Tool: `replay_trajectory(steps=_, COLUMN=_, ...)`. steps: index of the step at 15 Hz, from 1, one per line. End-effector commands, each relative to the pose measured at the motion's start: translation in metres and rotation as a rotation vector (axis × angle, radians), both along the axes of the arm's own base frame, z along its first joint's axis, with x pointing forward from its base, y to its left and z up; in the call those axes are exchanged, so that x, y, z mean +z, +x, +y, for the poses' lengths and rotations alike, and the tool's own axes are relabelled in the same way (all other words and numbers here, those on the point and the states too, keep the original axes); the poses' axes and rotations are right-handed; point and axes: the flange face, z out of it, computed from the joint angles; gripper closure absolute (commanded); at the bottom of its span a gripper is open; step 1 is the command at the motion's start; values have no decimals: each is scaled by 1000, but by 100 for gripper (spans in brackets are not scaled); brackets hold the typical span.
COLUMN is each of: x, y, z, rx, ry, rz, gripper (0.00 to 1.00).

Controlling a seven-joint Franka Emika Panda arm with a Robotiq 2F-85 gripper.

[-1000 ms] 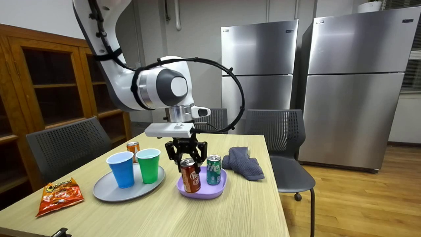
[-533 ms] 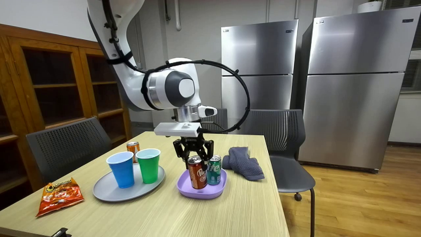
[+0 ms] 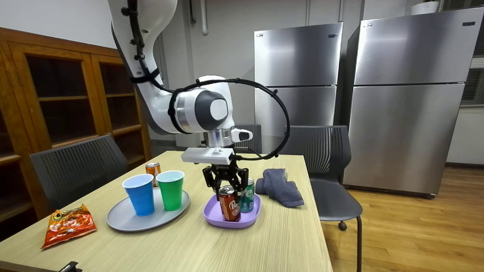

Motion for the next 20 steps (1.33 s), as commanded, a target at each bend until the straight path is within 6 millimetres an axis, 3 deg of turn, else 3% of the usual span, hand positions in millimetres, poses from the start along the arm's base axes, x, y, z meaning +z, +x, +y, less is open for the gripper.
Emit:
replay_trajectory(steps=1, x=0, y=9, z=-4, rx=-39, ry=-1, rz=-4, gripper=62)
replay_trajectory(steps=3, x=2, y=9, z=-5, rx=-48, ry=3, rz=-5, gripper=62)
replay_trajectory(steps=4, x=5, y=9, z=-5, rx=-50, ry=9, rz=-4, gripper=12)
replay_trajectory(steps=7, x=16, y=6, z=-3, rx=-53, ry=11, rz=-6, gripper=1)
replay_trajectory(steps=10, x=32, y=3, z=-2, rx=-57, ry=-7, rz=-11, gripper=0)
replay_trajectory(steps=14, x=69, y=3, z=-3, rx=-64, ry=-52, rz=-4, gripper=0)
replay_trajectory(steps=20, x=117, y=19, z=31, rx=6, ry=-60, rz=-64, gripper=0)
